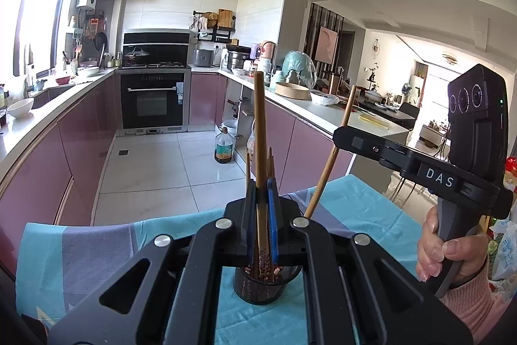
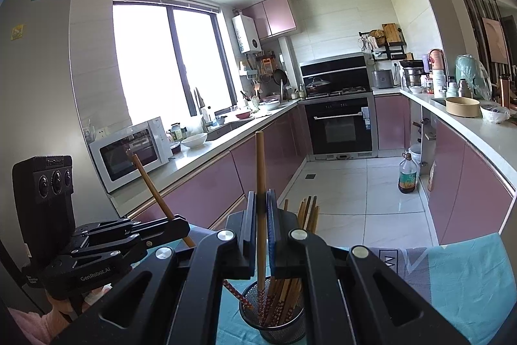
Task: Organize utensils
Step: 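Lower the upright chopstick into the black mesh cup with the left tool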
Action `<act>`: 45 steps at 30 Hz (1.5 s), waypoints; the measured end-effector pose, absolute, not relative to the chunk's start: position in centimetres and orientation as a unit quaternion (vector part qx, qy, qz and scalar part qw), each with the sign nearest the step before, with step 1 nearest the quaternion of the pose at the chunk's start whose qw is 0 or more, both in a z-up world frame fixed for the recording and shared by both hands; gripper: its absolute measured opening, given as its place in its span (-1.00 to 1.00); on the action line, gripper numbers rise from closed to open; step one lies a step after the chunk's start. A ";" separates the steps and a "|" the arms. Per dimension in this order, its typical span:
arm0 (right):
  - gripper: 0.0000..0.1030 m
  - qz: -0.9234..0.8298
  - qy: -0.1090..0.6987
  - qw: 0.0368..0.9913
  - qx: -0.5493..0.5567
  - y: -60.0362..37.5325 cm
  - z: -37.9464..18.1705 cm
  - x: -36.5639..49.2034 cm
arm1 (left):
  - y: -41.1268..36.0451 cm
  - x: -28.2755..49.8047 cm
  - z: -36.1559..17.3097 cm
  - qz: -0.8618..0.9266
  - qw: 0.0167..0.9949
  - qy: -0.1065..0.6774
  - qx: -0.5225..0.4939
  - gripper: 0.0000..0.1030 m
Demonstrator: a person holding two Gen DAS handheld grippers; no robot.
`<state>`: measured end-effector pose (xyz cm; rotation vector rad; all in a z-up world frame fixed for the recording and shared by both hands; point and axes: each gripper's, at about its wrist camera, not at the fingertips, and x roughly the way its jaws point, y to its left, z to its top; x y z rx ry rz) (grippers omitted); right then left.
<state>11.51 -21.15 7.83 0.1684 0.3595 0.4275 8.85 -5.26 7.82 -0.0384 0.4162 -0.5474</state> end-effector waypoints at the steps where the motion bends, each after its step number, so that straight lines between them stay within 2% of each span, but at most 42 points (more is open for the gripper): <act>1: -0.91 0.210 0.178 0.958 0.083 -21.1 7.7 11.6 | -5.2 8.7 7.8 -0.269 0.941 0.206 -0.019 -0.86; 45: -0.91 0.201 0.231 0.948 0.090 -20.8 4.4 14.7 | -4.4 13.7 8.1 -0.275 0.924 0.265 -0.004 -0.86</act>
